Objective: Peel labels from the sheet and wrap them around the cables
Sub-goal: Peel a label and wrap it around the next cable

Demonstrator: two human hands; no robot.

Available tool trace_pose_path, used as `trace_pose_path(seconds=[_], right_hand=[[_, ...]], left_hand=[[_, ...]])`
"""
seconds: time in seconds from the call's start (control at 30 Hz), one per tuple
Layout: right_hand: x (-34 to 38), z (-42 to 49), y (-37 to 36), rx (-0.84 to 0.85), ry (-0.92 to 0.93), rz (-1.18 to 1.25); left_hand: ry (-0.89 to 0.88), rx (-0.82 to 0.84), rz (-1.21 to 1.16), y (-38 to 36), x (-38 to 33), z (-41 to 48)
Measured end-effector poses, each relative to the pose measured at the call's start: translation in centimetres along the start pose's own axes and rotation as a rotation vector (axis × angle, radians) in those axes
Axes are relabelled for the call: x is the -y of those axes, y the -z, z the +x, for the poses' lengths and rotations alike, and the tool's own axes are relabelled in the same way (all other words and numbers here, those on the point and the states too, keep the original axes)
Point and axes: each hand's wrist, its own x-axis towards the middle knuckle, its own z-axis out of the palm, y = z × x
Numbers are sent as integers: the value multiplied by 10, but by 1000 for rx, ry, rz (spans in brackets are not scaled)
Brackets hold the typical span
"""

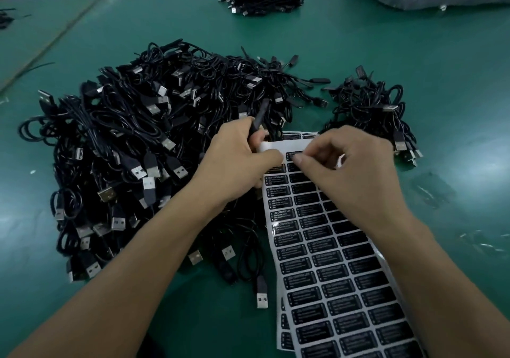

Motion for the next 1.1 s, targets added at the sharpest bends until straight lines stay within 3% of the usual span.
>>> trace_pose_path(seconds=[0.2, 0.83, 1.1], right_hand=[[8, -5, -9, -9, 54, -19], [15, -6, -13, 12, -204, 104], [14, -7, -12, 26, -189, 91]], left_hand=[[34, -17, -90, -2, -3, 0], [16, 21, -105, -3, -5, -3], [-7, 41, -89, -2, -5, -4]])
